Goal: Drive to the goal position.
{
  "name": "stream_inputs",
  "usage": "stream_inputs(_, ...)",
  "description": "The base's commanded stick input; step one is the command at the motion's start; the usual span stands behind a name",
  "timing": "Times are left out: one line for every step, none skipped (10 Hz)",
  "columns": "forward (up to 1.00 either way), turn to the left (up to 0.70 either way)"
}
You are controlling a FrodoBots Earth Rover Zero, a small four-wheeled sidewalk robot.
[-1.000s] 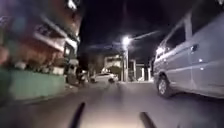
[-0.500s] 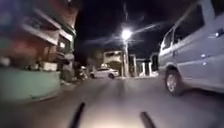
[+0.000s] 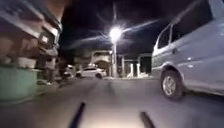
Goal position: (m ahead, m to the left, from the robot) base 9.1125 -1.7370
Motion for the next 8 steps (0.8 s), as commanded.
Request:
stream_inputs(1.0,0.02)
stream_inputs(1.0,0.02)
stream_inputs(1.0,0.02)
stream_inputs(1.0,0.02)
stream_inputs(1.0,0.02)
stream_inputs(1.0,0.02)
stream_inputs(1.0,0.02)
stream_inputs(1.0,0.02)
